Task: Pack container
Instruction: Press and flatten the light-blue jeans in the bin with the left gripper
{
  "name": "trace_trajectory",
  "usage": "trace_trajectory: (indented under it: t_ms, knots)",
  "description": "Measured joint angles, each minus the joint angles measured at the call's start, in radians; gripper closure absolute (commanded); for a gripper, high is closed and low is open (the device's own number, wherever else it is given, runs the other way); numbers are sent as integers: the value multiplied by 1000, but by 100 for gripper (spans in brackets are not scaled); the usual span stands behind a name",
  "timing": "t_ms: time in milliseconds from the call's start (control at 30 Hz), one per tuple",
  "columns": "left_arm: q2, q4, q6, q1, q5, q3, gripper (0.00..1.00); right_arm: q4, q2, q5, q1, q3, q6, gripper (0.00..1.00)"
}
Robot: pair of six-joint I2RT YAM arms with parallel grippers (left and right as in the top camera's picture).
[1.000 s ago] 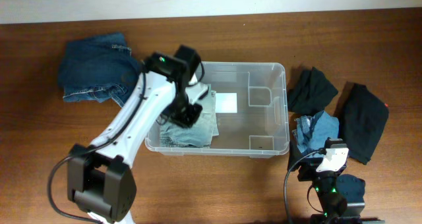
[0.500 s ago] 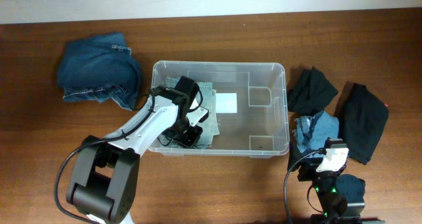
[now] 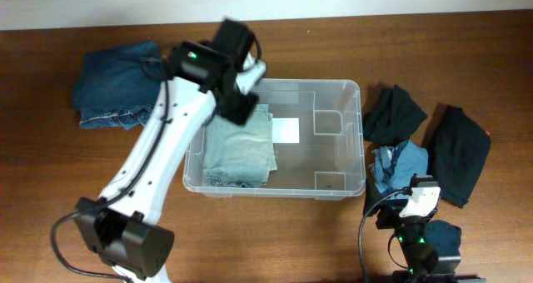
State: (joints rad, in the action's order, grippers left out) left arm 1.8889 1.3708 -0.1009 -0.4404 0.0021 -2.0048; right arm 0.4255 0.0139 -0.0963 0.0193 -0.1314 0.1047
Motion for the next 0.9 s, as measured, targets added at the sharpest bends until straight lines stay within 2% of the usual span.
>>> trace_trajectory:
  t_ms: [100,200,367,467,567,767,900]
  knots:
    - [-5,-66,-8,22,-31,-28,62,0,0,0,0,0,1,2]
    - [0,-134,-45,35,-53,16,62,0,0,0,0,0,1,2]
    - [50,-293,-70,34,-163,215,62,0,0,0,0,0,0,2]
    - [139,-383,-15,46,-259,360,62,0,0,0,0,0,1,2]
    - [182,-438,10,57,-288,423,63,0,0,0,0,0,0,2]
    - [185,-452,42,65,-325,442,66,0,0,0,0,0,1,2]
    - [183,-378,45,69,-296,389,66,0,0,0,0,0,1,2]
